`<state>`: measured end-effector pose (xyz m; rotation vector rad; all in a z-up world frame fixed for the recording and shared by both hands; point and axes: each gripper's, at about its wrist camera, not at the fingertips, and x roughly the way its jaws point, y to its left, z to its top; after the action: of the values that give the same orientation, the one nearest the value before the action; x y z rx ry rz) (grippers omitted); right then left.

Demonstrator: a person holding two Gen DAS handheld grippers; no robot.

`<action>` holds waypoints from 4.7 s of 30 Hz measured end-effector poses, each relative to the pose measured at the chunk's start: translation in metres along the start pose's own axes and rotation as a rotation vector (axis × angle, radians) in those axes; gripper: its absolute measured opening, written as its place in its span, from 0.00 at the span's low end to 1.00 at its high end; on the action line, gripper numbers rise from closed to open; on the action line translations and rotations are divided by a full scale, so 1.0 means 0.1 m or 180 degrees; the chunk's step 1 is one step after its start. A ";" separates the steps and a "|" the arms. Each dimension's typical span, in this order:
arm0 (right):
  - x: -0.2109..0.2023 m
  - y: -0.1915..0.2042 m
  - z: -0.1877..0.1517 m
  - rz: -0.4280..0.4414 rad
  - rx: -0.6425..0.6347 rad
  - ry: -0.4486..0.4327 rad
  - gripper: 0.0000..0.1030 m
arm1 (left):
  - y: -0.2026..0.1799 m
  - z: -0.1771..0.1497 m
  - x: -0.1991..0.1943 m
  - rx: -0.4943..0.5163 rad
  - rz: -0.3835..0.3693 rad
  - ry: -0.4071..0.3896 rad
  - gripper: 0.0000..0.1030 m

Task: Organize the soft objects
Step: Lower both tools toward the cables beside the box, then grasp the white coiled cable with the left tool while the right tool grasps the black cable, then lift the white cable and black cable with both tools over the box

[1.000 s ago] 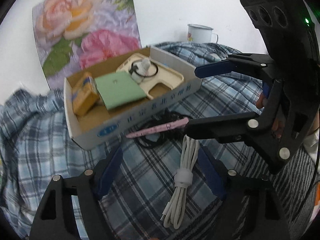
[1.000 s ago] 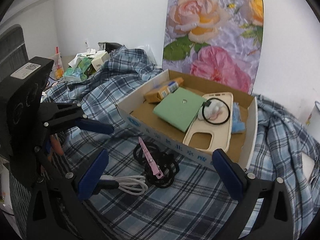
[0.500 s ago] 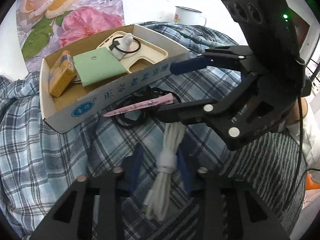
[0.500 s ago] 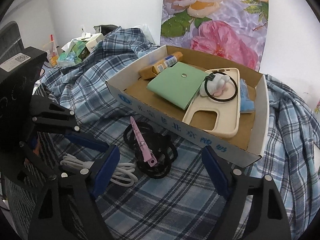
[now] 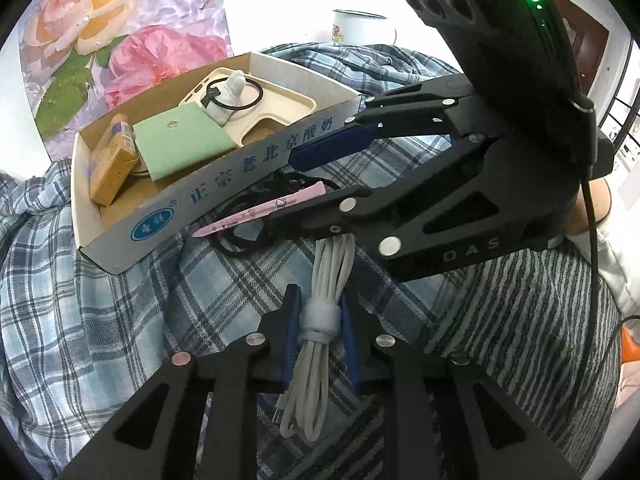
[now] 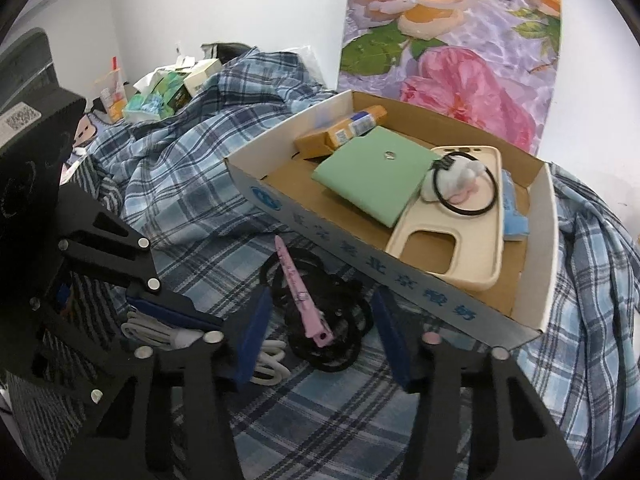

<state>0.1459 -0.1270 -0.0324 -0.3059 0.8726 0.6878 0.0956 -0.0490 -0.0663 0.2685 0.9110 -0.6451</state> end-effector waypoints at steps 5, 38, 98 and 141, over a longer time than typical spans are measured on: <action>0.03 0.00 0.01 -0.0006 0.0004 0.0022 0.48 | -0.02 0.00 0.02 0.0007 0.0023 -0.0018 0.20; -0.46 0.11 0.06 -0.0211 -0.0139 -0.0659 0.17 | 0.00 -0.04 -0.22 -0.0047 0.0425 -0.0327 0.19; -2.41 0.08 0.87 -0.1107 -0.0152 -0.2280 0.17 | -0.32 1.26 -1.91 -0.0171 0.1003 -0.2100 0.19; -2.10 -0.15 1.32 -0.0998 0.0114 -0.2192 0.17 | 0.25 1.79 -1.60 -0.0427 0.1285 -0.2202 0.19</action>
<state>0.1408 -0.1596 0.2138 -0.1486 0.1718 0.4349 0.1559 -0.0503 0.1670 0.0880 0.2178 -0.2613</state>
